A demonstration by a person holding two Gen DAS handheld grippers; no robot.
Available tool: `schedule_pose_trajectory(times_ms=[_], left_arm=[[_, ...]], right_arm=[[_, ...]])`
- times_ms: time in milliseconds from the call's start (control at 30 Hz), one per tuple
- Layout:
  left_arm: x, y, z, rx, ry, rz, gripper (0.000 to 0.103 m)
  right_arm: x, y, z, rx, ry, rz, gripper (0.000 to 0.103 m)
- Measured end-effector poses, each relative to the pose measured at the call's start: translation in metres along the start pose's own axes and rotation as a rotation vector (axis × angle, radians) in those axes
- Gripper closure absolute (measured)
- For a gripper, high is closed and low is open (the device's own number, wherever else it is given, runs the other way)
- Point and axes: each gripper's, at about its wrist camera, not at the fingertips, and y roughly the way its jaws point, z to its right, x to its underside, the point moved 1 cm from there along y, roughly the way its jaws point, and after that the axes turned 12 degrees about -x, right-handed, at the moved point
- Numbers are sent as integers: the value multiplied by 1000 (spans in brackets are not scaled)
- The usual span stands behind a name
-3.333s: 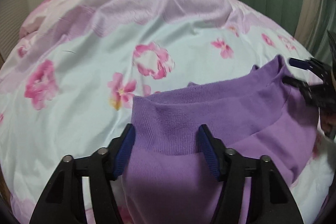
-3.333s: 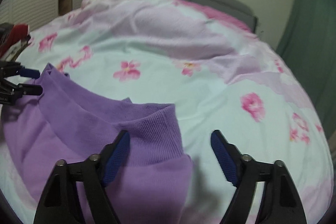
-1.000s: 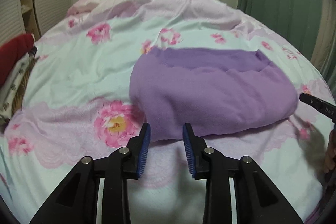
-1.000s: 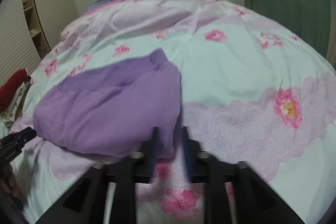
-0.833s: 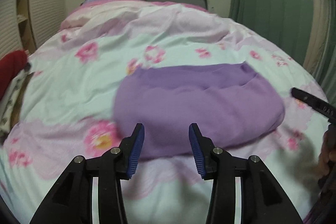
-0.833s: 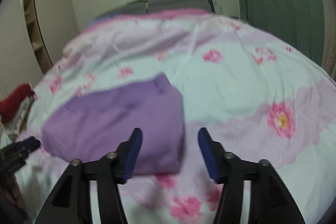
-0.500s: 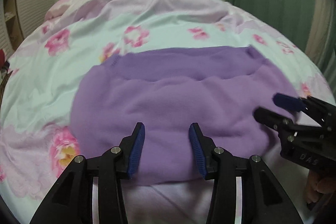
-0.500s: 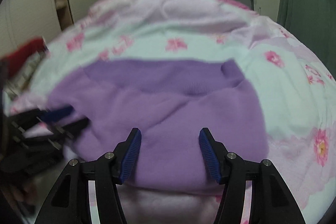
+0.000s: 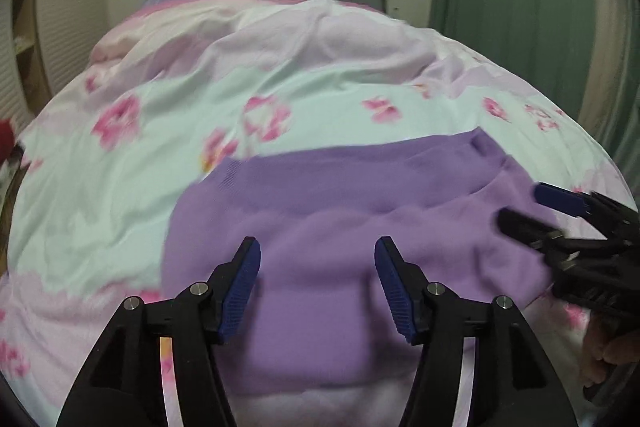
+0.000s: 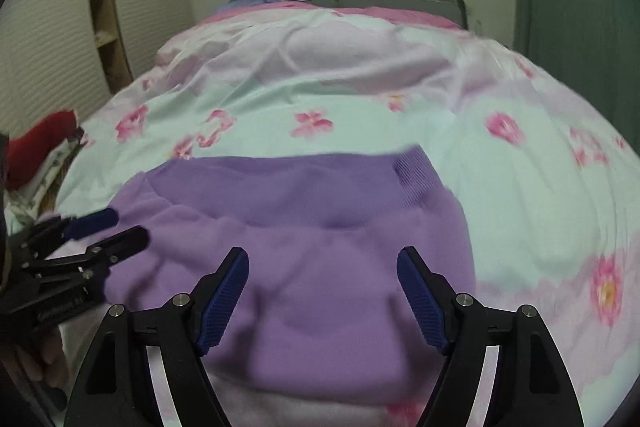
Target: Fold small clothes
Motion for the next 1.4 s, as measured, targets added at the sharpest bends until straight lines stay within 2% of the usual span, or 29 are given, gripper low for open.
schedule_pose_trajectory(times_ms=[133,200,267,367,500,633,833,1067,1167,1333,1400], left_arm=[[-11,29,5,-3,12,-48,44],[-11,49,-3,-36,0,-78,44],[-8,59,-12,-61,-7,-87,42],[-5,67,-23,-43,-19,-92,45],[-7,58,-16,-83,-6,-65,45],[-9,37,-11,-93,-4,-47,42],[-7,0,-12,-119,-20,-34,33],[10,-31,-10,-131,-50,-46,22],[20,-40,-7,-146,-42,-42,21],[35,-47,-10,-150,-59,-67,21],[39,-47,-12,-155,-67,-74,21]], right_arm=[[-8,34,9,-10,20,-89,27],[-6,48,22,42,38,-137,27],[-1,51,34,77,57,-145,27],[2,49,49,57,90,-118,28],[1,43,41,85,90,-98,28],[-4,20,39,69,112,-44,26],[12,-17,66,59,273,-23,22],[53,-43,79,-4,420,-39,22],[63,-44,74,-51,454,-47,22],[74,-31,72,-180,542,-65,22],[78,-25,74,-199,577,-77,22]])
